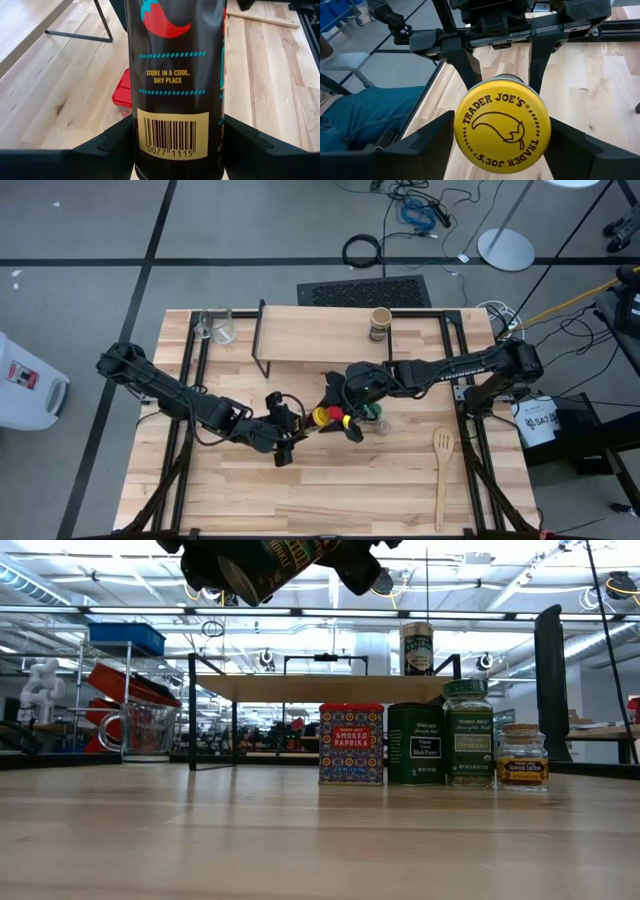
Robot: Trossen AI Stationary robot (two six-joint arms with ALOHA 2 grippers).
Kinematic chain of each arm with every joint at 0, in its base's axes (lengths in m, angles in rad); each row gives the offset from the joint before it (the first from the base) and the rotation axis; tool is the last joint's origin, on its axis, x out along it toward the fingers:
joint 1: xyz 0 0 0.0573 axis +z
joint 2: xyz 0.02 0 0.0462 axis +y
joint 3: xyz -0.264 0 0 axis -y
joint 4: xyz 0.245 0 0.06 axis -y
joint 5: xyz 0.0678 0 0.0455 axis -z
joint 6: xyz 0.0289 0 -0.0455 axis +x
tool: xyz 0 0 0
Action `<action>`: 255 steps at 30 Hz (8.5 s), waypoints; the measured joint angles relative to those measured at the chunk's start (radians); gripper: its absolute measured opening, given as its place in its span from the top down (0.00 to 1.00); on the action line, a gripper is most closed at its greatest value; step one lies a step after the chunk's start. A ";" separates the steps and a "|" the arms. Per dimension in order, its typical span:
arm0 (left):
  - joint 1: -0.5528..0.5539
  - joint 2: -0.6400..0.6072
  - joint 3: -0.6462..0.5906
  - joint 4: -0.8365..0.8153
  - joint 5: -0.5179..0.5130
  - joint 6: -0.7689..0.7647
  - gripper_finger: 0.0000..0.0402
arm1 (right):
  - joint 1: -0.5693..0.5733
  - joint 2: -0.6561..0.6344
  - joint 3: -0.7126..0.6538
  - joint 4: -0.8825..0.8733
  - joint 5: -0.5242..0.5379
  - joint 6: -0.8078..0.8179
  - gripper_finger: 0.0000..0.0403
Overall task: Shelf spices
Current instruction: Put the yellow seasoning bottle on the shelf, then put the red seasoning can on the shelf
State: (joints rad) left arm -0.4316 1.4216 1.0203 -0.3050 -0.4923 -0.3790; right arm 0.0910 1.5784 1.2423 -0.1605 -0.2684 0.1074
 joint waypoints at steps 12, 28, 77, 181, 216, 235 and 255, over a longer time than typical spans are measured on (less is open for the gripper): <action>0.000 0.000 0.000 0.000 0.000 0.000 0.40 | -0.005 0.000 0.000 -0.001 -0.001 -0.007 0.45; -0.034 0.000 -0.001 0.025 -0.009 0.000 0.23 | -0.017 -0.001 0.000 -0.014 -0.014 -0.014 0.45; -0.153 -0.098 -0.001 -0.174 -0.437 -0.175 0.15 | -0.607 -0.056 0.552 -0.952 0.107 -0.283 0.45; -0.065 -0.098 0.000 -0.175 -0.390 -0.114 0.15 | -0.583 0.427 1.072 -1.411 0.164 -0.309 0.45; -0.085 -0.098 0.000 -0.175 -0.399 -0.129 0.15 | -0.607 0.278 0.844 -1.410 0.139 -0.325 0.45; -0.085 -0.098 0.000 -0.174 -0.400 -0.111 0.15 | -0.607 0.278 0.844 -1.410 0.168 -0.337 0.36; -0.085 -0.098 0.000 -0.145 -0.400 -0.099 0.15 | -0.575 0.184 0.845 -1.410 0.200 -0.336 0.36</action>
State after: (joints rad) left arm -0.5167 1.3235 1.0199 -0.4496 -0.8927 -0.4781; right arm -0.4839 1.7628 2.0876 -1.5701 -0.0685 -0.2283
